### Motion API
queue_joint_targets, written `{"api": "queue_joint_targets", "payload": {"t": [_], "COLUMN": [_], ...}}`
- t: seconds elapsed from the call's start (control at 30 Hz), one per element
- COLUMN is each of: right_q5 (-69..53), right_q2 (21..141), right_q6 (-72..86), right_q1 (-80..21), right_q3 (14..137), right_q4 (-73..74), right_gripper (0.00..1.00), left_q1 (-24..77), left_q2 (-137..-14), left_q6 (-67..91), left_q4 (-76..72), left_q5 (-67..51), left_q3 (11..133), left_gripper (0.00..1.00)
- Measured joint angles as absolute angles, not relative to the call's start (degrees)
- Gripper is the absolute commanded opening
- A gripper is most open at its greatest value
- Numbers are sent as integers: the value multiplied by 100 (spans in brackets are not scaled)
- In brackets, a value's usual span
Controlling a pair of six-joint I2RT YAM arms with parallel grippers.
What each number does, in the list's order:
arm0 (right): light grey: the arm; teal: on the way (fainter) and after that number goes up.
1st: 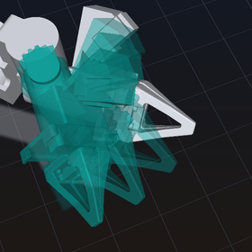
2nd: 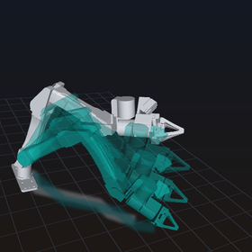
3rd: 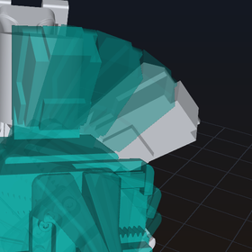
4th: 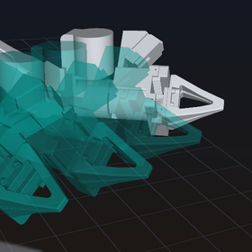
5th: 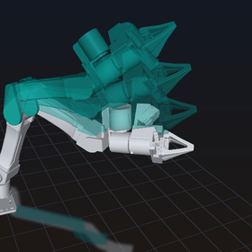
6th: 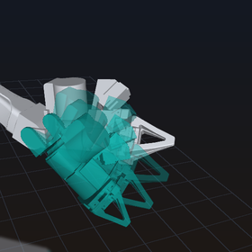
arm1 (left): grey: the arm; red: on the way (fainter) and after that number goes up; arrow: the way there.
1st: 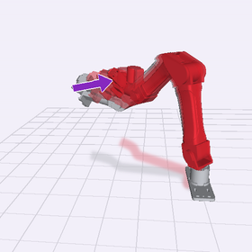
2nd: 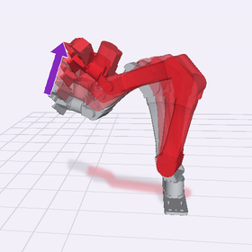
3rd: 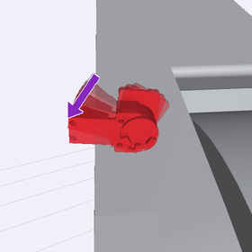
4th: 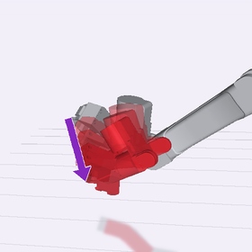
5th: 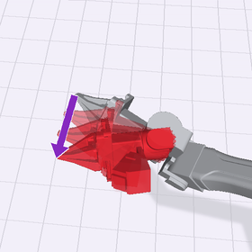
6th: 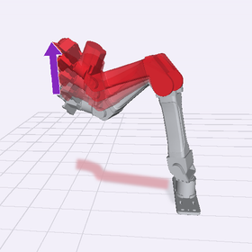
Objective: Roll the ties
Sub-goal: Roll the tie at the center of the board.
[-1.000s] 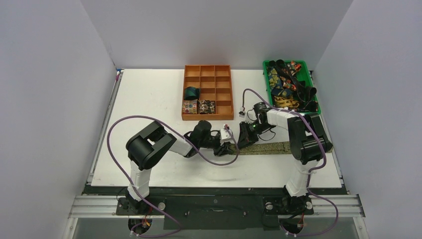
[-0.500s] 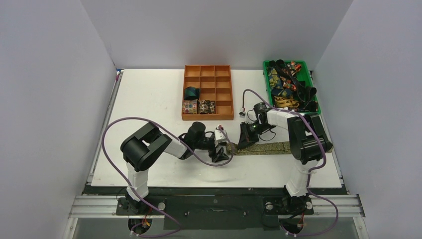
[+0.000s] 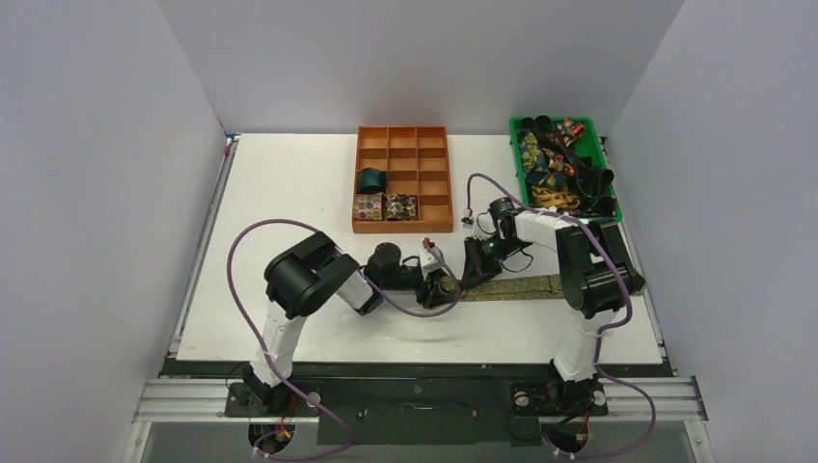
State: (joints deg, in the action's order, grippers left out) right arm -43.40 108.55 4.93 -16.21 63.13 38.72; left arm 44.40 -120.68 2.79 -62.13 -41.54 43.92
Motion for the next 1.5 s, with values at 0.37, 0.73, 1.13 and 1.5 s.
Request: {"api": "queue_joint_targets", "payload": {"t": [0.37,0.73,1.13,1.5], "right_q5": [-4248,-4104,-5046,-5210], "right_q2": [10801,10545,10160,10285], "right_q6": [390,73,252,637], "right_q1": [-1612,-1457,-1083,-1190], "right_q3": [6283,6265,6163,5900], "right_q4": [3953,4084,4169,3837], "right_gripper": [0,42,47,0], "left_q1": [4624,4886,4980,5028], "left_q2": [-12536,-11358,-11336,-11336], "left_q6": [497,-1490,-2504,-2547], "left_q4": [-7369,-2526,-526,-432], "left_q5": [-3745,-3129,-2875,-2768], "left_q3": [4313,5546,6425,6466], "left_gripper": [14,10,12,47]}}
